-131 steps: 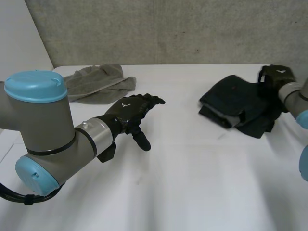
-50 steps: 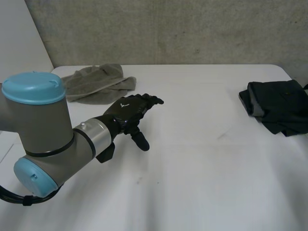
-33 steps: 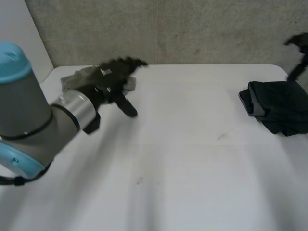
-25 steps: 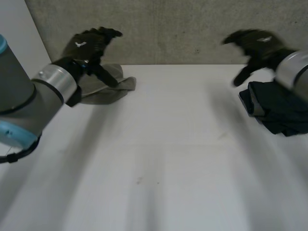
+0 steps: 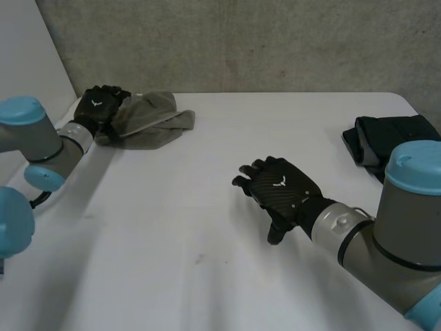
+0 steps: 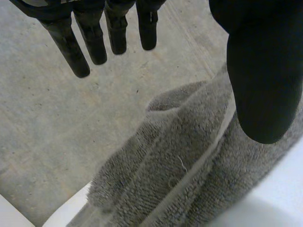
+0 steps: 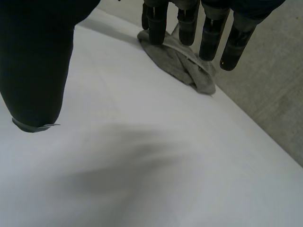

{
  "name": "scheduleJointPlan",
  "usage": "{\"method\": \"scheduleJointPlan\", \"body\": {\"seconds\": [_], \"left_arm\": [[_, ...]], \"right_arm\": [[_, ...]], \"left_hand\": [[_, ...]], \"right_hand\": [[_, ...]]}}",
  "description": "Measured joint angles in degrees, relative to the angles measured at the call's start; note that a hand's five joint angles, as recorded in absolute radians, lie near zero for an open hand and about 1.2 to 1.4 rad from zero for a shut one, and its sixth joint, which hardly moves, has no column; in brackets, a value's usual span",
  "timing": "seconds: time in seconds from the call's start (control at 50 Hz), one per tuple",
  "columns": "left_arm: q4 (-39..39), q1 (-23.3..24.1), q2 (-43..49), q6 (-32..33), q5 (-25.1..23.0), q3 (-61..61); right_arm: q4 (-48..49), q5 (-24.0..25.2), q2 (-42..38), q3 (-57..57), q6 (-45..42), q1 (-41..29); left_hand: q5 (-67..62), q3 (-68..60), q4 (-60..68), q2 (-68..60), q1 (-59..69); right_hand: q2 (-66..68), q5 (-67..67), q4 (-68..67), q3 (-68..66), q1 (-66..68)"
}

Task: Fold the laundry.

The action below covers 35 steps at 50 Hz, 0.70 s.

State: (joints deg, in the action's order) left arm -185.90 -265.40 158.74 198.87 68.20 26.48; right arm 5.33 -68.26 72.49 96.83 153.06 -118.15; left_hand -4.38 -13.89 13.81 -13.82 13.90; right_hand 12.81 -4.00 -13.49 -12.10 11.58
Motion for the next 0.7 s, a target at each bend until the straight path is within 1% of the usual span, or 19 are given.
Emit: {"method": "scheduleJointPlan", "body": {"seconds": [0.02, 0.06, 0.14, 0.2, 0.32, 0.36, 0.4, 0.42, 0.44, 0.46, 0.5, 0.52, 0.56, 0.62, 0.7], "left_arm": [[0.01, -0.04, 1.15, -0.04, -0.09, -1.2], [0.02, -0.07, 2.19, -0.08, -0.12, -2.3], [0.07, -0.12, 6.31, 0.47, 0.04, -6.55], [0.08, -0.17, 8.26, 1.7, 0.19, -8.46], [0.13, -0.2, 11.46, 6.54, 0.44, -11.95], [0.13, -0.21, 11.89, 7.68, 0.48, -12.47], [0.13, -0.2, 12.39, 9.24, 0.52, -13.01], [0.12, -0.19, 12.48, 9.69, 0.54, -13.12], [0.11, -0.18, 12.56, 10.07, 0.57, -13.2], [0.11, -0.18, 12.61, 10.29, 0.6, -13.23], [0.1, -0.14, 12.69, 10.83, 0.78, -13.24], [0.08, -0.07, 12.64, 11.26, 1.18, -13.19], [0.06, 0.07, 12.44, 11.63, 1.84, -12.97], [0.09, 0.87, 10.67, 12.45, 4.11, -11.54], [0.25, 2.73, 4.57, 12.27, 5.86, -5.14]], "right_arm": [[0.0, -0.16, 0.43, 0.72, 0.03, 0.09], [0.0, -0.24, 0.82, 1.36, 0.06, 0.16], [0.05, -0.2, 2.96, 4.48, 0.18, 0.99], [0.08, -0.05, 4.3, 6.1, 0.21, 1.96], [0.12, 0.17, 7.43, 9.13, 0.23, 4.23], [0.13, 0.19, 8.08, 9.66, 0.23, 4.63], [0.12, 0.22, 9.05, 10.6, 0.23, 5.4], [0.13, 0.25, 9.5, 10.99, 0.23, 5.8], [0.13, 0.31, 9.86, 11.3, 0.22, 6.15], [0.13, 0.36, 10.09, 11.49, 0.22, 6.38], [0.12, 0.55, 10.72, 12.02, 0.22, 7.09], [0.11, 0.75, 11.28, 12.4, 0.22, 7.74], [0.11, 0.86, 11.71, 12.63, 0.22, 8.3], [0.11, 0.95, 12.56, 12.85, 0.22, 9.18], [0.22, 0.68, 13.54, 12.74, 0.22, 9.78]], "left_hand": [[-2.01, -2.04, 2.27, -2.15, 2.71], [-2.41, -2.46, 2.7, -2.78, 3.2], [-7.22, -7.24, 7.57, -7.43, 7.5], [-7.68, -7.78, 8.02, -7.93, 7.62], [-11.24, -11.5, 11.71, -11.54, 11.6], [-14.39, -14.75, 15.02, -15.14, 15.44], [-21.74, -22.37, 22.61, -22.86, 23.85], [-22.07, -22.7, 22.96, -22.86, 24.19], [-26.72, -27.48, 27.72, -28.6, 29.35], [-37.58, -38.34, 38.64, -39.52, 40.73], [-46.16, -47.14, 47.58, -48.06, 48.63], [-49.81, -51.66, 52.33, -52.41, 49.58], [-50.38, -53.45, 54.44, -54.1, 49.58], [-50.38, -53.67, 54.74, -54.31, 49.58], [-50.38, -53.67, 54.75, -54.36, 49.58]], "right_hand": [[0.0, 0.0, 0.0, 0.0, 0.0], [0.0, 0.0, 0.0, 0.0, 0.0], [0.0, 0.0, 0.0, 0.0, 0.0], [0.0, 0.0, 0.0, 0.0, 0.0], [0.0, 0.0, 0.0, 0.0, 0.0], [0.0, 0.0, 0.0, 0.0, 0.0], [0.0, 0.0, 0.0, 0.0, 0.0], [0.0, 0.0, 0.0, 0.0, 0.0], [0.0, 0.0, 0.0, 0.0, 0.0], [0.0, 0.0, 0.0, 0.0, 0.0], [0.0, 0.0, 0.0, 0.0, 0.0], [0.0, 0.0, 0.0, 0.0, 0.0], [0.0, 0.0, 0.0, 0.0, 0.0], [0.0, 0.0, 0.0, 0.0, 0.0], [0.0, 0.0, 0.0, 0.0, 0.0]]}}
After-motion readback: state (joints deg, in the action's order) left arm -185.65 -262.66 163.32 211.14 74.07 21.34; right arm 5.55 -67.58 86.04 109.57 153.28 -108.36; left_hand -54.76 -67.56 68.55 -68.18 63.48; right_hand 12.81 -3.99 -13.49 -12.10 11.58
